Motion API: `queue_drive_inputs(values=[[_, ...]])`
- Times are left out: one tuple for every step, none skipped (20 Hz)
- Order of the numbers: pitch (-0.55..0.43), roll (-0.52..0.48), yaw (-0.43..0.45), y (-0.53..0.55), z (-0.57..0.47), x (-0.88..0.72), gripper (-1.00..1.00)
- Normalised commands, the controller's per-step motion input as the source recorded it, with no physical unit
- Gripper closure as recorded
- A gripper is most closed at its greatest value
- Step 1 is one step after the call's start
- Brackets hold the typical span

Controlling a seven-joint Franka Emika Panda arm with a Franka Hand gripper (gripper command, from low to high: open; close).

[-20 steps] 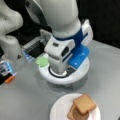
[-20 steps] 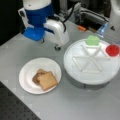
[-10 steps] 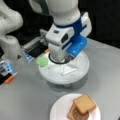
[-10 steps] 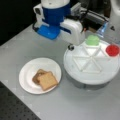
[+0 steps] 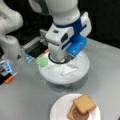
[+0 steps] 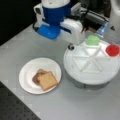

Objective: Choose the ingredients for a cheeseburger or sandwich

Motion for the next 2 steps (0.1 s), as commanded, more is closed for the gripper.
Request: queue_drive_inputs(values=[[-0.048, -0.117, 0.019, 0.05, -0.09, -0.05, -1.00], [-0.055, -0.127, 0.019, 0.05, -0.09, -0.04, -1.00]])
